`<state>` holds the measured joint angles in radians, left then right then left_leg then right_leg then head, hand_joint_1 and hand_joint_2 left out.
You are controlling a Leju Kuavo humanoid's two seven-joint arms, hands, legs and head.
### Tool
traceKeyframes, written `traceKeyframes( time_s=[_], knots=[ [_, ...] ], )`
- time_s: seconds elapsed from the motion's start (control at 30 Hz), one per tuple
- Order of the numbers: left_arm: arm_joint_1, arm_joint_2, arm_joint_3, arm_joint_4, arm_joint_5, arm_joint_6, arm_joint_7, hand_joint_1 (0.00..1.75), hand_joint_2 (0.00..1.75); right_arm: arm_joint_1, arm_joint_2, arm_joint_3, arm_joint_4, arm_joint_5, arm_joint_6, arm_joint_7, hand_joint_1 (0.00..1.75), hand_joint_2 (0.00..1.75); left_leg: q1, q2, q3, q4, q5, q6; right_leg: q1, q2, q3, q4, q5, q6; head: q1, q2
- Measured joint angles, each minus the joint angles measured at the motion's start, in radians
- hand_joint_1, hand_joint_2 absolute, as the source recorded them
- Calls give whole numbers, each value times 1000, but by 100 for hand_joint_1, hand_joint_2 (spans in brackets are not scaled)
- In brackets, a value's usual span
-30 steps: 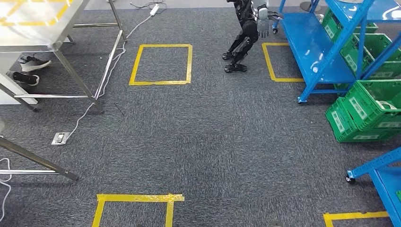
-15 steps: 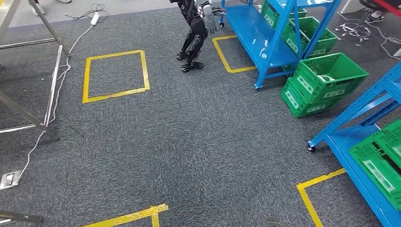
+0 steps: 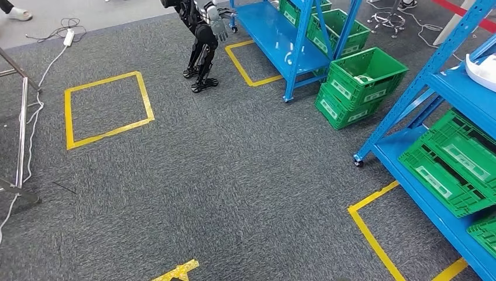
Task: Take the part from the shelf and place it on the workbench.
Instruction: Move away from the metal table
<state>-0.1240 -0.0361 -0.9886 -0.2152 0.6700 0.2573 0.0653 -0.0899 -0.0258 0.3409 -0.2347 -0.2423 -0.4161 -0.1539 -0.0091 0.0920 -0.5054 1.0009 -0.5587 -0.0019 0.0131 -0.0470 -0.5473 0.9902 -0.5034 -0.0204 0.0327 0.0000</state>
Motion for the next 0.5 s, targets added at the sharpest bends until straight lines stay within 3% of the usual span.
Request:
traceKeyframes(
  time_s=[0.03, 0.1, 0.13, 0.17, 0.2, 0.23, 0.27, 0.33, 0.4, 0.43, 0.47, 0.5],
  knots=[
    [-1, 0, 0, 0, 0, -1, 0, 0, 0, 2, 0, 0, 1, 0, 0, -1, 0, 0, 2, -32, -7, 21, -16, -6, -4, 8, 5, -7, 4, -3, -1, 0],
    [0, 0, 0, 0, -2, -3, 0, 0, 0, -1, 0, 1, 2, -1, 1, -3, 0, 0, 9, -99, -53, 122, -71, -15, -11, 27, 10, -14, 9, -9, -11, 0],
    [2, 0, 0, 0, -2, -4, 0, 0, 0, -3, 0, 1, 2, -1, 2, -3, 0, 0, 12, -107, -88, 191, -99, -18, -12, 38, 10, -14, 9, -10, -18, 0],
    [4, 1, 0, 0, -3, -5, 0, 0, 44, -3, 0, 1, 2, -2, 3, -3, 0, 0, 14, -105, -119, 246, -116, -22, -13, 51, 10, -13, 9, -10, -25, 0],
    [5, 2, 0, 1, -4, -5, 0, 0, 87, -1, 0, 1, 3, -2, 4, -3, 0, 0, 17, -101, -137, 274, -114, -25, -13, 65, 10, -12, 8, -10, -30, 0],
    [6, 2, 0, 1, -5, -5, 0, 0, 131, 0, 0, 1, 3, -3, 5, -3, 0, 0, 20, -100, -139, 262, -91, -28, -15, 79, 10, -9, 7, -8, -34, 0],
    [7, 3, 0, 2, -6, -6, -1, 0, 175, 1, 0, 1, 4, -4, 6, -3, 0, 0, 24, -105, -122, 214, -52, -30, -18, 94, 10, -5, 5, -4, -37, 0],
    [7, 3, 0, 2, -8, -7, -3, 0, 175, 0, 0, 1, 4, -6, 8, -4, 0, 0, 37, -167, -70, 88, 13, -38, -22, 123, 6, 8, -3, 9, -46, 0],
    [8, 4, 0, 2, -10, -8, -4, 0, 175, -3, 0, 1, 4, -6, 11, -5, 0, 0, 45, -219, -45, 30, 23, -34, -25, 150, -5, 18, -7, 24, -50, 0],
    [9, 4, 0, 2, -11, -8, -5, 0, 175, -4, 0, 1, 4, -6, 12, -6, 0, 0, 43, -216, -42, 27, 19, -27, -27, 167, -11, 19, -5, 32, -49, 0],
    [9, 5, 0, 2, -11, -9, -6, 0, 175, -3, 0, 1, 4, -7, 13, -7, 0, 0, 42, -198, -41, 25, 19, -18, -30, 180, -16, 17, -2, 39, -45, 0],
    [10, 5, 0, 3, -11, -9, -6, 0, 175, -2, 1, 1, 4, -7, 15, -7, 0, 0, 41, -180, -38, 21, 20, -11, -31, 172, -20, 20, -4, 44, -41, 0]
  ],
)
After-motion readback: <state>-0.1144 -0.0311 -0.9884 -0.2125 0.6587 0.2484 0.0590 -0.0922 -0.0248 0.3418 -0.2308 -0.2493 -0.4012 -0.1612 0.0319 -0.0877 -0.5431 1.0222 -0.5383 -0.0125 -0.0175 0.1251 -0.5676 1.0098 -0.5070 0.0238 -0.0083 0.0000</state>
